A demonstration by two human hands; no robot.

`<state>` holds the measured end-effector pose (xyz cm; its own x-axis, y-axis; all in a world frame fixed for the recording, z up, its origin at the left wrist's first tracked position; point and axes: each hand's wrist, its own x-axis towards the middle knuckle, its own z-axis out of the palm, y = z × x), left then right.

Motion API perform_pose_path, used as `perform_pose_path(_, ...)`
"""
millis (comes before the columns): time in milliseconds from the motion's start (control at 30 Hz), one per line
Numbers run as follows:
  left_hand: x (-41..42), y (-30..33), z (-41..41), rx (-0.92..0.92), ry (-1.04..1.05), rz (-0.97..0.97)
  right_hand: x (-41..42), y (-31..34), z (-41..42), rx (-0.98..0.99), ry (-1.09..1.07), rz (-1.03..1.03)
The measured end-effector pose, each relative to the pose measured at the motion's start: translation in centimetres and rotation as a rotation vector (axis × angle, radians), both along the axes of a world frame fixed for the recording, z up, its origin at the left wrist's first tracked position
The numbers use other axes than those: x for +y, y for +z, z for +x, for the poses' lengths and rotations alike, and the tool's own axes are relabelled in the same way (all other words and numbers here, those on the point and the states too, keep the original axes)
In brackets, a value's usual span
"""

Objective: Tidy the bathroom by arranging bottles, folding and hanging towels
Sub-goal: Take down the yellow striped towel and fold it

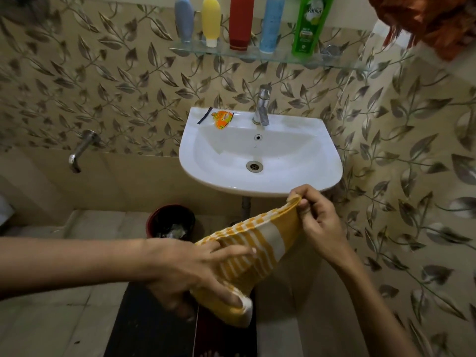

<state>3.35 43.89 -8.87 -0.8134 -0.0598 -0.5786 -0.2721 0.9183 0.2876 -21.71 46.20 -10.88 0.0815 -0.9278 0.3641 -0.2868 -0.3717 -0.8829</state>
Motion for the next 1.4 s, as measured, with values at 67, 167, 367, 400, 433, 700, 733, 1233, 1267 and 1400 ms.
perform_pose_path(67,-1.5,0.1,0.2,0.128,0.094,-0.059,0.5,-0.3,0.7,0.023,0.037,0.006)
perform_pose_path(167,-2.7,-0.5,0.1,0.277,0.244,-0.115,1.3,-1.1,1.2,0.105,-0.002,0.021)
perform_pose_path(367,-3.0,-0.7,0.1,0.267,0.417,-0.094,2.4,-3.1,1.8,0.041,-0.113,-0.027)
perform_pose_path(400,-2.8,-0.7,0.0,0.223,0.412,-0.083,2.4,-3.3,1.9,0.026,-0.118,-0.022)
perform_pose_path(433,-2.6,-0.7,-0.2,0.182,0.408,-0.072,2.4,-3.6,1.9,0.046,-0.107,-0.026)
perform_pose_path(700,-1.0,-1.7,-1.1,0.046,0.389,-0.060,2.5,-4.4,2.5,0.137,0.020,0.006)
perform_pose_path(733,-0.9,-1.8,-1.1,0.051,0.397,-0.075,2.7,-4.5,2.3,0.133,0.063,0.021)
perform_pose_path(1233,-4.3,4.6,1.0,0.253,0.560,-0.403,1.3,-1.3,1.3,-0.014,-0.038,0.082)
perform_pose_path(1267,-4.4,5.0,1.1,0.276,0.570,-0.442,1.2,-0.9,1.2,-0.010,-0.033,0.086)
perform_pose_path(1400,-4.0,5.6,2.3,0.698,0.652,-0.488,1.1,0.3,0.1,-0.187,-0.068,0.068)
